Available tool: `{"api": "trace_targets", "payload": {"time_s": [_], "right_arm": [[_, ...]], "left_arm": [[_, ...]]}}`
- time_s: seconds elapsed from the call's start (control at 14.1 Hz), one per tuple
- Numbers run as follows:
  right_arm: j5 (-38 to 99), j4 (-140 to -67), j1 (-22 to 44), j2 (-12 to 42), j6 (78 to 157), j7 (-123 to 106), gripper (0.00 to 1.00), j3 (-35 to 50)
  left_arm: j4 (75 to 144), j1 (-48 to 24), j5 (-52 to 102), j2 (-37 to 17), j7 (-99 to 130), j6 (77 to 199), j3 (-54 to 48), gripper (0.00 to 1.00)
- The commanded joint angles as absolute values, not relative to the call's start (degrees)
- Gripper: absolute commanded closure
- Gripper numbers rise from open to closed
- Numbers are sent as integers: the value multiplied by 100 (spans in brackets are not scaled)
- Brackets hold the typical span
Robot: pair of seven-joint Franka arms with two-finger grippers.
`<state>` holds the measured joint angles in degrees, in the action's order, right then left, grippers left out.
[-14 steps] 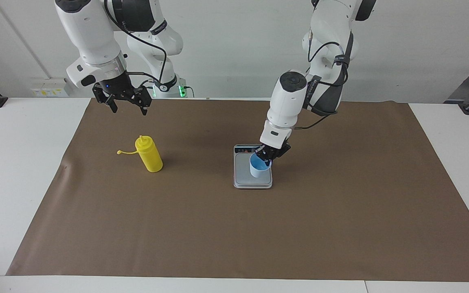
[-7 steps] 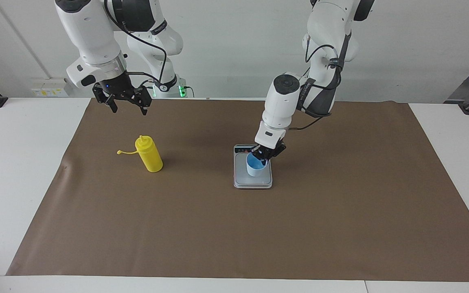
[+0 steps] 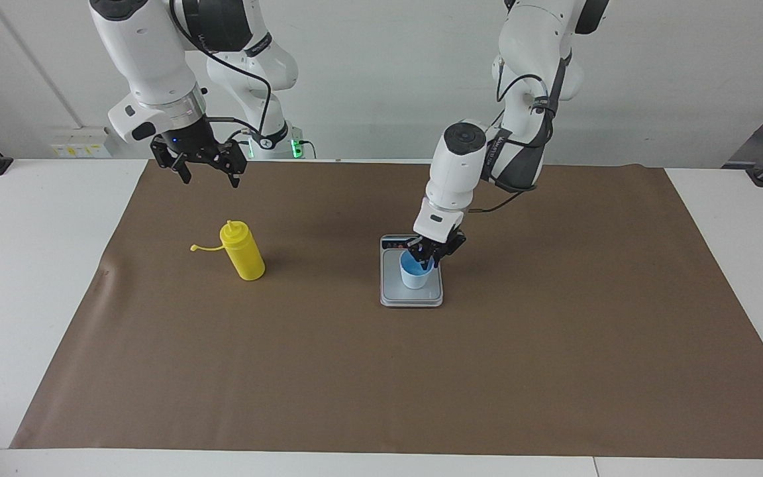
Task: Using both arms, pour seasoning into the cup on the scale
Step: 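Release the cup on the scale and withdraw the left gripper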
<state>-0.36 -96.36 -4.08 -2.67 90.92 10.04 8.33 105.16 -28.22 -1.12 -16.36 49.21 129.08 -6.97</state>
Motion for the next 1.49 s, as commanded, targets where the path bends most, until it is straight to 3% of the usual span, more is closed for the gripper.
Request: {"api": "trace_targets", "payload": {"time_s": [0.0,0.28,0.99,1.42], "right_arm": [[0,-9721,-448,-369,9062,1090,0,853],[0,-9721,-457,-369,9070,1090,0,853],[0,-9721,-457,-369,9070,1090,0,853],[0,-9721,-457,-369,9070,1090,0,853]], "left_arm": [[10688,-2927,-246,-1494,5036,12973,-598,0],[10223,-2726,-517,-1328,4853,12211,-545,0],[10248,-1162,-160,-221,2095,10926,-563,0],[10266,-555,-123,-123,470,10389,-545,0]]}}
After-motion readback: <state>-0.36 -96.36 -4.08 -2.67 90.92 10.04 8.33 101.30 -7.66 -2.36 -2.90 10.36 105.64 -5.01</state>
